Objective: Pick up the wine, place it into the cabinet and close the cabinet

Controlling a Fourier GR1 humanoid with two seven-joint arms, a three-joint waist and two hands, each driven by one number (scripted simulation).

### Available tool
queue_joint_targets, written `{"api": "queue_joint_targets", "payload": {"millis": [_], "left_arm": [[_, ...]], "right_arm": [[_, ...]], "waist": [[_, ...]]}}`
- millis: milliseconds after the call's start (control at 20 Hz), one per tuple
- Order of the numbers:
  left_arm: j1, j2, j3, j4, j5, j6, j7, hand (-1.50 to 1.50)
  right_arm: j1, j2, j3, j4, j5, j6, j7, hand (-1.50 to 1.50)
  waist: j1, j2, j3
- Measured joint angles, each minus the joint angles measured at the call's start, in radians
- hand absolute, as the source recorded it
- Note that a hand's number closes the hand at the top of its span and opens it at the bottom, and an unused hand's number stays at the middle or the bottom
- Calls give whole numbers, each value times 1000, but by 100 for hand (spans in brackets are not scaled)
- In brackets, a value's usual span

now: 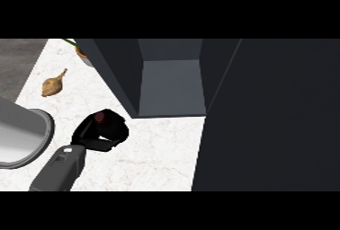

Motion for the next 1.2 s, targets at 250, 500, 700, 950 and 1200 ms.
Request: {"api": "queue_joint_targets", "payload": {"millis": [250, 500, 700, 950, 1200], "left_arm": [[6, -8, -70, -53, -74, 66, -96, 150], [29, -36, -69, -90, -78, 169, -162, 150], [74, -91, -6, -138, -28, 320, -180, 150], [155, -151, 3, -298, -2, 427, -189, 150], [231, -190, -63, -539, 23, 470, -88, 150]], "right_arm": [[6, 7, 11, 4, 3, -5, -7, -150], [16, -6, -2, 2, 2, -2, -7, -150], [10, -13, -10, 7, 1, -1, -5, -150], [14, -19, -21, 8, 0, -2, -6, -150], [16, -16, -10, 13, -2, -3, -7, -150]], "waist": [[1, -1, -1], [11, -4, 0], [27, -11, 2], [40, -14, 3], [44, -14, 3]]}}
